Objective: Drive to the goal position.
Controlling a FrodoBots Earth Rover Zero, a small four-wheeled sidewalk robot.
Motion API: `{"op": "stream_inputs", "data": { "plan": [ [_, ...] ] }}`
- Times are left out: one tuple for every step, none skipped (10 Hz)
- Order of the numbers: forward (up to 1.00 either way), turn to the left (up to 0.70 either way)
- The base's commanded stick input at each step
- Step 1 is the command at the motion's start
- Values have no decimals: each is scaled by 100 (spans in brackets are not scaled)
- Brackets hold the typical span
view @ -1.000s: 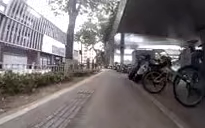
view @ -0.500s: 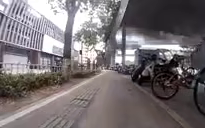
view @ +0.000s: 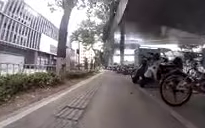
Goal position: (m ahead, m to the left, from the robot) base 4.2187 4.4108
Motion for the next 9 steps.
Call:
{"op": "stream_inputs", "data": {
  "plan": [
    [70,0],
    [70,0],
    [70,0],
    [70,0],
    [70,0],
    [70,0],
    [70,0],
    [70,0],
    [70,0]
  ]
}}
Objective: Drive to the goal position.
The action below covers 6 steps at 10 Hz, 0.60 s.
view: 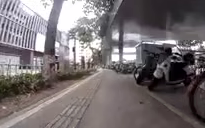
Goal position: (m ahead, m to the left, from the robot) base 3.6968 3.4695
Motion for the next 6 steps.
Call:
{"op": "stream_inputs", "data": {
  "plan": [
    [70,0],
    [70,0],
    [70,0],
    [70,0],
    [70,0],
    [70,0]
  ]
}}
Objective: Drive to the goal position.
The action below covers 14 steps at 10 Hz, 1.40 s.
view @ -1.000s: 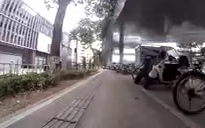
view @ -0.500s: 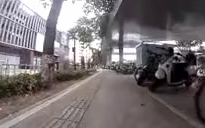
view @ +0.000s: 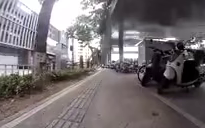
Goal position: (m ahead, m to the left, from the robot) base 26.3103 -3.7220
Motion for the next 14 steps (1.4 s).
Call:
{"op": "stream_inputs", "data": {
  "plan": [
    [70,0],
    [70,0],
    [70,0],
    [70,0],
    [70,0],
    [70,0],
    [70,0],
    [70,-11],
    [70,-14],
    [70,-14],
    [70,-14],
    [70,-10],
    [70,-2],
    [70,0]
  ]
}}
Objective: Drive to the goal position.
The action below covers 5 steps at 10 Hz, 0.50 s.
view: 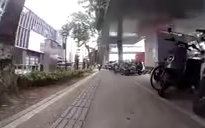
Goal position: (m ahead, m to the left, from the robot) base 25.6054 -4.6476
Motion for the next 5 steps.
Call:
{"op": "stream_inputs", "data": {
  "plan": [
    [70,0],
    [70,0],
    [70,0],
    [70,0],
    [70,0]
  ]
}}
